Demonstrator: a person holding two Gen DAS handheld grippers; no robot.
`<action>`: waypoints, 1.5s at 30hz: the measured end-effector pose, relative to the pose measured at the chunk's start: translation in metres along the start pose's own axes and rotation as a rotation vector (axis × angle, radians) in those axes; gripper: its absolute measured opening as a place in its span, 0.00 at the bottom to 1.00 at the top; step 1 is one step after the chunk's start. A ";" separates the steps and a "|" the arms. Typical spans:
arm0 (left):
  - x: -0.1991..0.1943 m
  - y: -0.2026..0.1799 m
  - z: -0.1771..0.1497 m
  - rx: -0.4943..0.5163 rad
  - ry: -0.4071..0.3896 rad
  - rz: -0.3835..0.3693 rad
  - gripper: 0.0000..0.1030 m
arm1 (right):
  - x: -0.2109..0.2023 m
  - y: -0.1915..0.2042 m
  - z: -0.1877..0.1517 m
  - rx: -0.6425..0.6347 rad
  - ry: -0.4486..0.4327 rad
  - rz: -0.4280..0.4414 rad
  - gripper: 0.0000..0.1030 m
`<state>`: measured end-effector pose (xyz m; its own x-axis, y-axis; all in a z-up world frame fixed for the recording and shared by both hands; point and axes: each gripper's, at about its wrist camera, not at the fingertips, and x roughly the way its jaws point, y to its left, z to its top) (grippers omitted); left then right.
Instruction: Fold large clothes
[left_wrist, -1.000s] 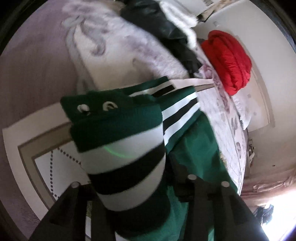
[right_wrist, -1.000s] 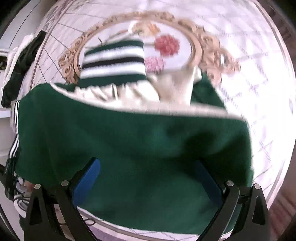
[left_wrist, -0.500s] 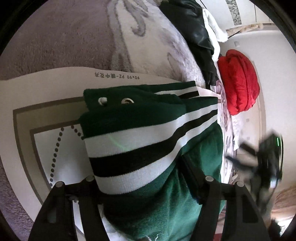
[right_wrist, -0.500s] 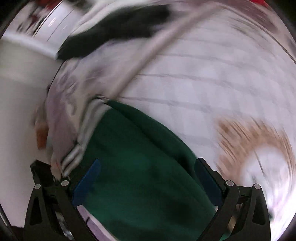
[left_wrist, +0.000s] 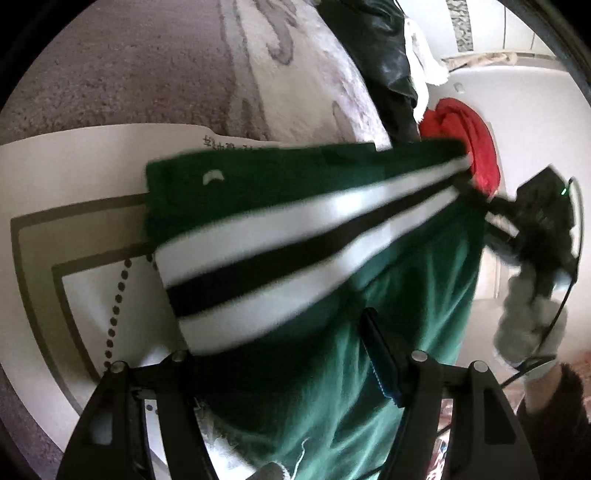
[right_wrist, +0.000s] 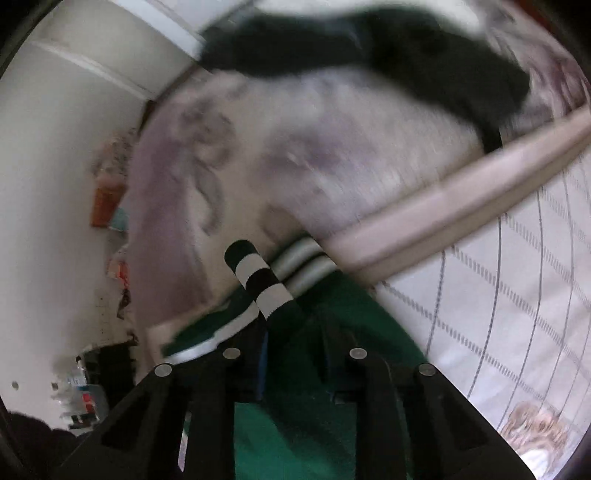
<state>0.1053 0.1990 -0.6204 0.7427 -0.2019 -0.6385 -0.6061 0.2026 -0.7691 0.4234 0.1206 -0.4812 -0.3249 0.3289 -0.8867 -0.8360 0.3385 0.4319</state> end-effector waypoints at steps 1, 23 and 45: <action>0.000 0.001 0.001 0.002 0.006 -0.006 0.64 | 0.000 0.004 0.005 -0.007 -0.009 0.012 0.23; 0.024 -0.032 0.012 0.079 0.037 0.147 0.71 | -0.075 -0.106 -0.239 0.780 0.082 -0.280 0.51; 0.017 -0.133 -0.015 0.545 -0.207 0.272 0.10 | -0.039 -0.155 -0.298 0.944 -0.008 -0.211 0.33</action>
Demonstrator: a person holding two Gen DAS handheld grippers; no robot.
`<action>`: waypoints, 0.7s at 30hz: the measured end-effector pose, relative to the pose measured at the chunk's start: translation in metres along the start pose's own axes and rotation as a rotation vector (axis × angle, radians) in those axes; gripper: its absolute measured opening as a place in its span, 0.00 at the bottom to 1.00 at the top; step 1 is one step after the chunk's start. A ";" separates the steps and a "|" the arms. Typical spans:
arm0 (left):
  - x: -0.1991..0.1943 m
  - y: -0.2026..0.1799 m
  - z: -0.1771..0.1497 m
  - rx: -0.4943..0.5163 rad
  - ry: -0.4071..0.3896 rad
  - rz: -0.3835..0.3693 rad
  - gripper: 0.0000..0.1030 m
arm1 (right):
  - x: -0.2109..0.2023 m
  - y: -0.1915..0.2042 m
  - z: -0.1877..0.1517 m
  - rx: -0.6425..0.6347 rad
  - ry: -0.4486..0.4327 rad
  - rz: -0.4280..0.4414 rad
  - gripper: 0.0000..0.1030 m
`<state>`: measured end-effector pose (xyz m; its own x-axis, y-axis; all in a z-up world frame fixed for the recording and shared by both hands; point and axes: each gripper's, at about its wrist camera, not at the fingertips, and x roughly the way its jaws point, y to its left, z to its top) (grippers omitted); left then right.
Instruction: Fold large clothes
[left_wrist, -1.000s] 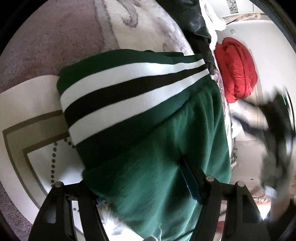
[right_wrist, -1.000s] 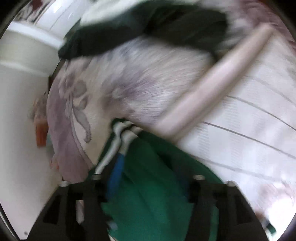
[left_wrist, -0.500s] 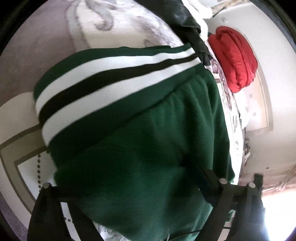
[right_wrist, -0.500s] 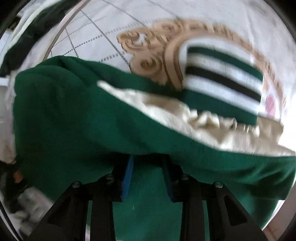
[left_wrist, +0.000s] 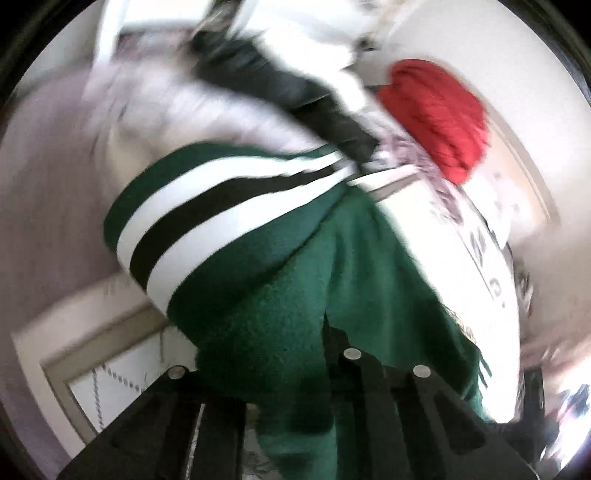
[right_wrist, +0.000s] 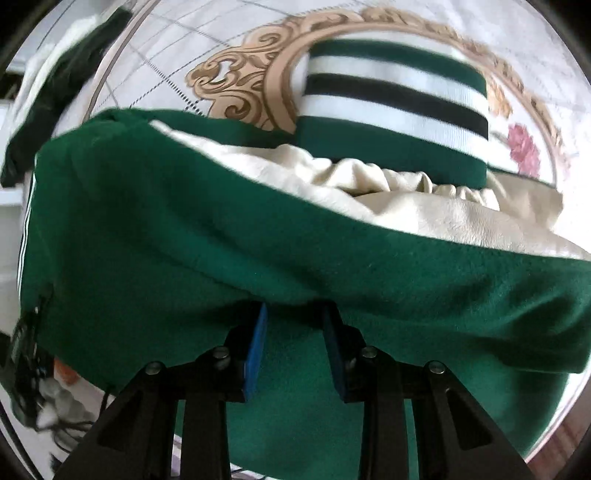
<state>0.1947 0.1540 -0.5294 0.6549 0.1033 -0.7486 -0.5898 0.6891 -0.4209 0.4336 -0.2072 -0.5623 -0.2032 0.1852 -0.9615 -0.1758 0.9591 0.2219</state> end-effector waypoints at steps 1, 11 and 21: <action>-0.009 -0.020 0.001 0.080 -0.029 -0.003 0.10 | 0.000 -0.002 0.002 -0.004 0.001 0.018 0.32; -0.071 -0.219 -0.090 1.039 -0.162 -0.192 0.09 | -0.001 -0.095 -0.008 0.308 0.041 0.615 0.33; -0.027 -0.262 -0.295 1.875 0.056 -0.279 0.10 | -0.063 -0.280 -0.156 0.539 -0.078 0.412 0.38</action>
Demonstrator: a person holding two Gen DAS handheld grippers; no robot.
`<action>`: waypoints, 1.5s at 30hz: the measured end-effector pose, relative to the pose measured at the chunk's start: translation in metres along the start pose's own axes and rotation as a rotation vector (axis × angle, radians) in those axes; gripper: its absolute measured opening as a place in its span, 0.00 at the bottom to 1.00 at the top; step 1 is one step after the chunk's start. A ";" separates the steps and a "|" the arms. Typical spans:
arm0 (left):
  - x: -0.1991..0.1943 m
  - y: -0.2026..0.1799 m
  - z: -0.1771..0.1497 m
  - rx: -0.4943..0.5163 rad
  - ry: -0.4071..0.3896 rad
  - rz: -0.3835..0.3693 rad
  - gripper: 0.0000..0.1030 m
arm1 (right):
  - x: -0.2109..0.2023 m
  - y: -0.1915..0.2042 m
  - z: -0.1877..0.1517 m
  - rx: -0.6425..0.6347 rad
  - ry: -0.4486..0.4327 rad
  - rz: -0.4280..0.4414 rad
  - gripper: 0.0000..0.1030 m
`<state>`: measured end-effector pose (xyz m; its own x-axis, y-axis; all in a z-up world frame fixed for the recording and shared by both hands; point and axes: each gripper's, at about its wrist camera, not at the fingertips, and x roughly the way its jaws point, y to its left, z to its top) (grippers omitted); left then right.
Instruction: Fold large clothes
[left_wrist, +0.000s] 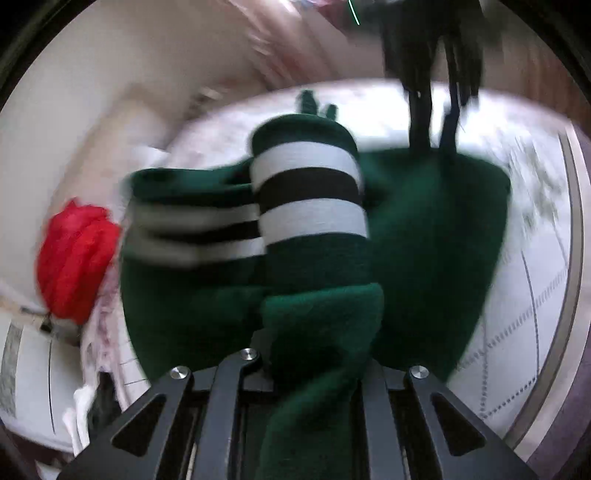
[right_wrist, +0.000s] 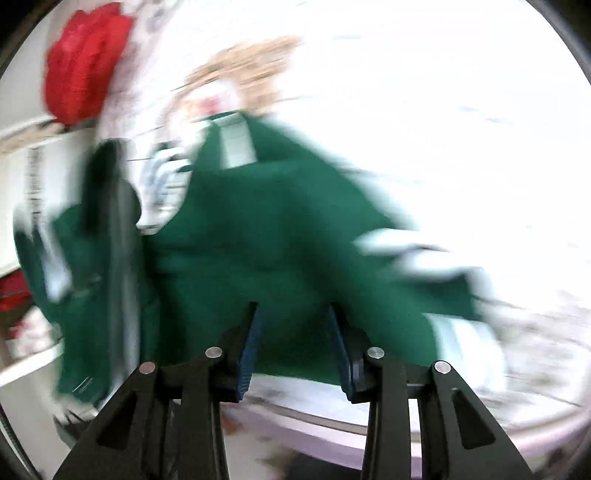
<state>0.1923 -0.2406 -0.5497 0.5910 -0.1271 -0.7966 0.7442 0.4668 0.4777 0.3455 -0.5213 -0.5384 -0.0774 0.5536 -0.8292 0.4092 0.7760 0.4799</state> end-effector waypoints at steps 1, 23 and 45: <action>0.011 -0.010 0.002 0.028 0.031 0.003 0.10 | -0.010 -0.016 -0.002 0.015 -0.003 -0.006 0.38; -0.055 0.090 -0.068 -1.101 0.019 -0.308 0.75 | 0.088 0.108 0.080 -0.167 0.089 0.303 0.84; -0.065 0.095 -0.013 -1.114 0.139 -0.203 0.75 | 0.064 0.052 0.006 0.012 0.013 0.205 0.57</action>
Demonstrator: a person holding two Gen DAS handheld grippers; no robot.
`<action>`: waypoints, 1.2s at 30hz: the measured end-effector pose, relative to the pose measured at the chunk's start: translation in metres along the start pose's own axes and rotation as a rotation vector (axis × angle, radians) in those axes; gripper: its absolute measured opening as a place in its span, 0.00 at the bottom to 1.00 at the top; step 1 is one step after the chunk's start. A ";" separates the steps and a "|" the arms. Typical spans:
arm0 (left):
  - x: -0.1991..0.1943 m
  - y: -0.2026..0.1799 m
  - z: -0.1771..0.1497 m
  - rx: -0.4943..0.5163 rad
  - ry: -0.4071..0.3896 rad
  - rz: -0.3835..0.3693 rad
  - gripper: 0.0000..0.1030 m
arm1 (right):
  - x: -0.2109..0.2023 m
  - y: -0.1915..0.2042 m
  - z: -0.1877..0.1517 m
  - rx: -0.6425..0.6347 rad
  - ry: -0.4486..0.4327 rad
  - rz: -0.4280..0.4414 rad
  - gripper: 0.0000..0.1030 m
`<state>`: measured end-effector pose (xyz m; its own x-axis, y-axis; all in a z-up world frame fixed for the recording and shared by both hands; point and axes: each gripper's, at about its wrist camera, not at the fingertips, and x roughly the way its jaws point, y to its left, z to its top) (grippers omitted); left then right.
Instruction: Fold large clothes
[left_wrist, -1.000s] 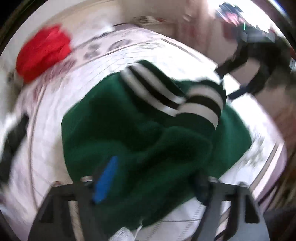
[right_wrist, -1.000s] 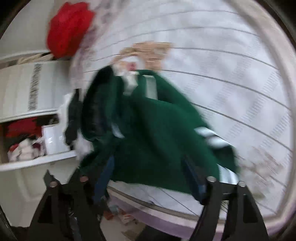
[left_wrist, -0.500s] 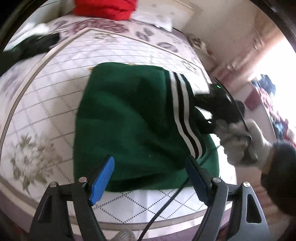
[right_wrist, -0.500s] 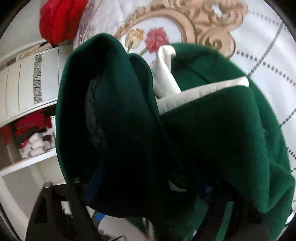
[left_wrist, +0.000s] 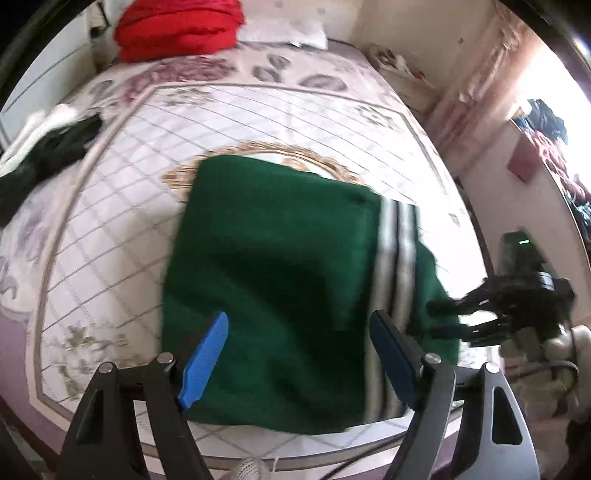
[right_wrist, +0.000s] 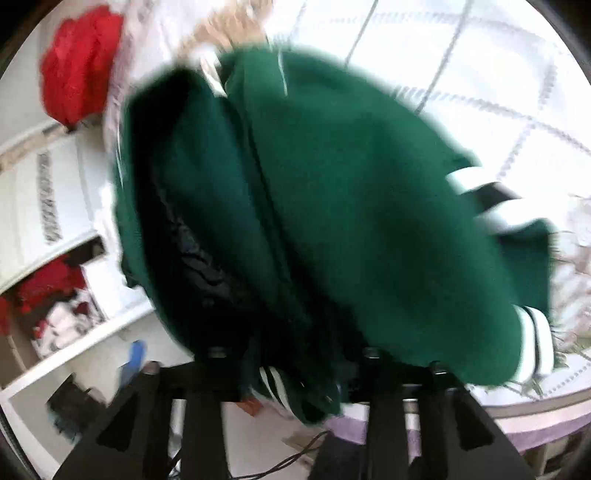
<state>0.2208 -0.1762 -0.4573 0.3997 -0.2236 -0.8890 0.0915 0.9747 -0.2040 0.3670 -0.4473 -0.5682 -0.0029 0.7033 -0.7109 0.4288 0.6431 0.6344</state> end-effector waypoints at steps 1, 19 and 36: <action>0.006 -0.010 0.004 0.002 0.016 -0.022 0.75 | -0.014 -0.001 -0.002 -0.015 -0.042 -0.023 0.68; 0.140 -0.112 0.003 0.266 0.257 0.237 0.15 | -0.019 -0.096 0.038 -0.211 -0.016 0.009 0.71; 0.086 -0.191 0.044 0.208 0.121 -0.038 0.00 | 0.050 -0.064 0.064 -0.120 0.004 0.166 0.27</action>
<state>0.2778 -0.3815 -0.4769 0.2817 -0.2464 -0.9273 0.2948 0.9419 -0.1607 0.3970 -0.4724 -0.6634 0.0554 0.8035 -0.5927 0.3130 0.5498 0.7745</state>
